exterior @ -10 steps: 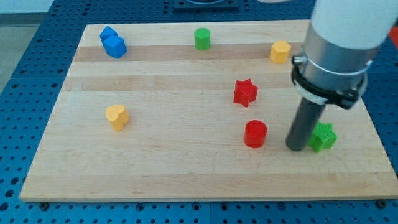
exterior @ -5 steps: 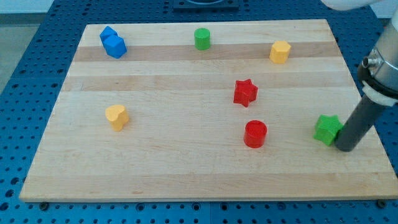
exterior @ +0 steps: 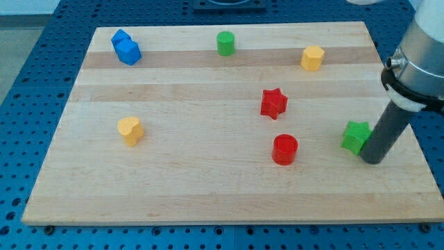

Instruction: Push the green star towards right center

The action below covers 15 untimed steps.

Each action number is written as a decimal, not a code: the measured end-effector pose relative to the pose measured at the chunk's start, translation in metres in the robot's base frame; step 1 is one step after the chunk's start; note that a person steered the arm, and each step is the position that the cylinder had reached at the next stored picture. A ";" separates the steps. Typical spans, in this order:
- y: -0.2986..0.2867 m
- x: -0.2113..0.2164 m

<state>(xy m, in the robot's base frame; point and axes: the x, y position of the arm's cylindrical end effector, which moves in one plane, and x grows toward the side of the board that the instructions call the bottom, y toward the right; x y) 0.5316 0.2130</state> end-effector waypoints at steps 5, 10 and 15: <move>-0.053 -0.017; -0.033 -0.054; -0.106 -0.079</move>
<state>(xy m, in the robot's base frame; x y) 0.4529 0.1070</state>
